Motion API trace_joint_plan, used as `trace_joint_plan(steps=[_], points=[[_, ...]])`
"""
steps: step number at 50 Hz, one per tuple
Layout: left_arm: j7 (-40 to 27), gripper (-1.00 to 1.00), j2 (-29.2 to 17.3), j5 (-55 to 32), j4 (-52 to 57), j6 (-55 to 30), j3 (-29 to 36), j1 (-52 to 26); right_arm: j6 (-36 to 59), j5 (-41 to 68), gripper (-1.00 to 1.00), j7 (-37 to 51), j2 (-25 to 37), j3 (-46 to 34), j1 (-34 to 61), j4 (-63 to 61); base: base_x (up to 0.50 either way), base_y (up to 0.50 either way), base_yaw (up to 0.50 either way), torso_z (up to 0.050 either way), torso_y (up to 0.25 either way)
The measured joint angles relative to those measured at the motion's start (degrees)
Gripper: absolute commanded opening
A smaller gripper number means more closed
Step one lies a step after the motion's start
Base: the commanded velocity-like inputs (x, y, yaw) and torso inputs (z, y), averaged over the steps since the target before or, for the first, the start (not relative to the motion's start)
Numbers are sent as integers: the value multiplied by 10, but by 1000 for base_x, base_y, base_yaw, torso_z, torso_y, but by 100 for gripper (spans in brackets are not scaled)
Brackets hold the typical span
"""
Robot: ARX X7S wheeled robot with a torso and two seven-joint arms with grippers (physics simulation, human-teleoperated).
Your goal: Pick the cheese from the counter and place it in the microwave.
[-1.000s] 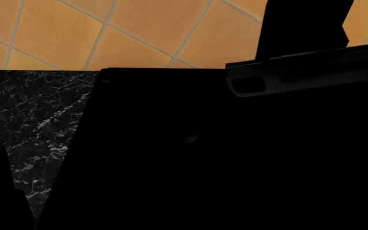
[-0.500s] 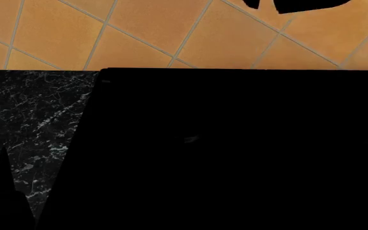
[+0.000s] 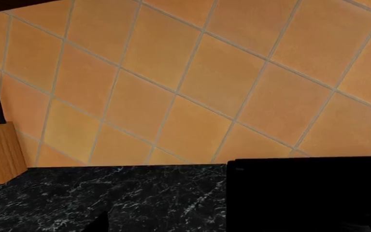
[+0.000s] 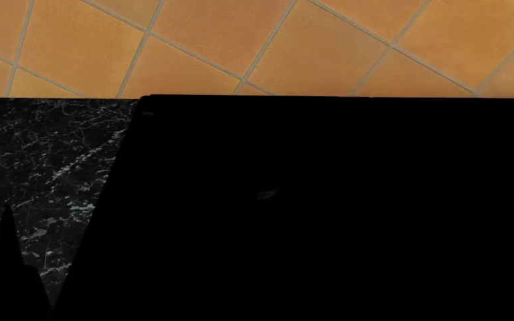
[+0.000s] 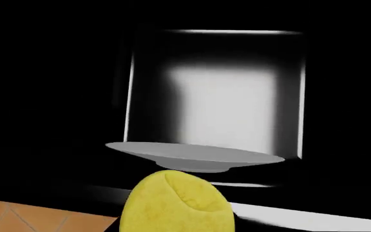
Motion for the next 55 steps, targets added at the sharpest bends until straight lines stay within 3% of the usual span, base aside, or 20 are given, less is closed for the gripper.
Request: trace_joint_plan(steps=[32,55], points=[[4,100,4,9,-6,0,0,6,111,-60,-100,-73,-121,72,25,216,0,0,0,0,0],[5,100,9,14,-10,-1,1,10,275,-262,-100,-181,-256,207,34,409,0,0,0,0,0]])
